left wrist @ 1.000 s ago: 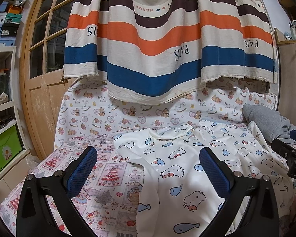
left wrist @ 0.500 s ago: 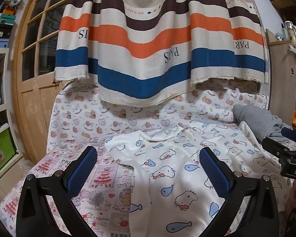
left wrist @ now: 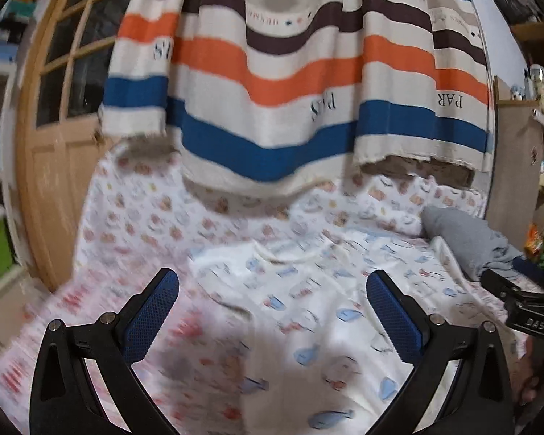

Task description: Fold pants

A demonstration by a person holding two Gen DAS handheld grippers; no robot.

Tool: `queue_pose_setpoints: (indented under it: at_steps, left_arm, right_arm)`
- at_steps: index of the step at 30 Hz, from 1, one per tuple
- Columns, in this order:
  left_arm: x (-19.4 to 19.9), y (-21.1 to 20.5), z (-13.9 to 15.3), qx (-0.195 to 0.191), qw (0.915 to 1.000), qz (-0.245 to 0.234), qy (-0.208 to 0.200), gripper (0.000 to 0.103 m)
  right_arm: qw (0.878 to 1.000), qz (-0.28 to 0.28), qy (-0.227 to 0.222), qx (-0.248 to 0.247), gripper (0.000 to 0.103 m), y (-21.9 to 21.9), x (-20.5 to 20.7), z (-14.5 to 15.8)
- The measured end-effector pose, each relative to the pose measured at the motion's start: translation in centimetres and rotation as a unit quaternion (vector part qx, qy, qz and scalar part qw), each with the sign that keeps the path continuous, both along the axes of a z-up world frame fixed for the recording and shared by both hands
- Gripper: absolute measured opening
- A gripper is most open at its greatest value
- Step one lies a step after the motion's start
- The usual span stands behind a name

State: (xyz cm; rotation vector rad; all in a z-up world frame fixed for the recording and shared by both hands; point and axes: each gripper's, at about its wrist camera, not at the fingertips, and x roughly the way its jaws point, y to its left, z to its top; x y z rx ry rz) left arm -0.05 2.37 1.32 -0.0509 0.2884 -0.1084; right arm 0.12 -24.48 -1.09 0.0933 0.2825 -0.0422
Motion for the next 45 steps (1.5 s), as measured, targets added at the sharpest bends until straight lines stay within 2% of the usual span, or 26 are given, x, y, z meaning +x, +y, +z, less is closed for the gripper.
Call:
queue_pose_setpoints:
  at_steps: [3, 6, 9, 13, 15, 18, 24, 26, 28, 30, 34, 38, 40, 42, 44, 45]
  left_arm:
    - [0.2, 0.6, 1.5, 0.031, 0.9992, 0.013, -0.021, 0.103]
    - [1.8, 0.5, 3.0, 0.077, 0.9963, 0.034, -0.020, 0.103]
    - [3.7, 0.5, 4.6, 0.094, 0.9952, 0.014, -0.023, 0.103]
    - [6.3, 0.8, 6.4, 0.119, 0.9900, 0.046, -0.061, 0.103]
    - [7.8, 1.1, 7.0, 0.120, 0.9893, 0.054, -0.065, 0.103]
    - [10.4, 1.9, 7.1, 0.104, 0.9912, 0.064, -0.049, 0.103]
    - [15.7, 3.2, 5.2, 0.105, 0.9909, 0.082, -0.019, 0.103]
    - [17.4, 4.1, 3.9, 0.106, 0.9901, 0.091, 0.010, 0.103]
    - [18.3, 5.2, 2.8, 0.096, 0.9905, 0.094, 0.030, 0.103]
    - [19.0, 6.0, 1.8, 0.097, 0.9886, 0.108, 0.041, 0.103]
    - [20.5, 7.0, 0.4, 0.102, 0.9841, 0.120, 0.082, 0.103]
    - [20.6, 8.0, 0.3, 0.082, 0.9847, 0.120, 0.096, 0.103]
    - [20.7, 8.3, 0.2, 0.063, 0.9861, 0.112, 0.105, 0.103]
    - [21.0, 8.2, 0.0, 0.062, 0.9860, 0.108, 0.111, 0.103]
    - [21.2, 7.8, -0.3, 0.073, 0.9851, 0.109, 0.111, 0.103]
    - [21.2, 7.7, -0.4, 0.076, 0.9850, 0.108, 0.111, 0.103]
  right_arm:
    - [0.999, -0.013, -0.022, -0.024, 0.102, 0.4, -0.5, 1.0]
    - [0.998, -0.016, -0.054, -0.020, 0.102, 0.5, -1.1, 2.8]
    - [0.999, 0.018, -0.039, -0.026, 0.102, 1.2, 0.2, 5.5]
    - [0.997, 0.041, -0.038, -0.048, 0.102, 2.7, 2.6, 8.6]
    - [0.996, 0.047, -0.034, -0.064, 0.102, 3.7, 4.3, 9.5]
    - [0.995, 0.067, 0.007, -0.069, 0.102, 5.1, 8.4, 9.9]
    - [0.989, 0.106, 0.092, -0.043, 0.102, 7.4, 17.7, 7.9]
    - [0.985, 0.119, 0.123, -0.034, 0.102, 8.2, 21.2, 6.4]
    - [0.980, 0.128, 0.152, -0.024, 0.096, 8.9, 24.1, 5.2]
    - [0.973, 0.139, 0.183, -0.010, 0.080, 9.4, 26.9, 4.1]
    - [0.961, 0.154, 0.231, 0.017, 0.074, 10.2, 31.7, 1.7]
    - [0.954, 0.158, 0.252, 0.023, 0.073, 10.4, 34.0, -0.4]
    - [0.950, 0.168, 0.261, 0.034, 0.066, 10.4, 34.5, -1.0]
    - [0.947, 0.171, 0.266, 0.045, 0.054, 10.2, 34.7, -1.5]
    - [0.951, 0.158, 0.261, 0.047, 0.049, 10.1, 34.7, -1.8]
    - [0.954, 0.146, 0.258, 0.041, 0.042, 10.2, 34.6, -1.8]
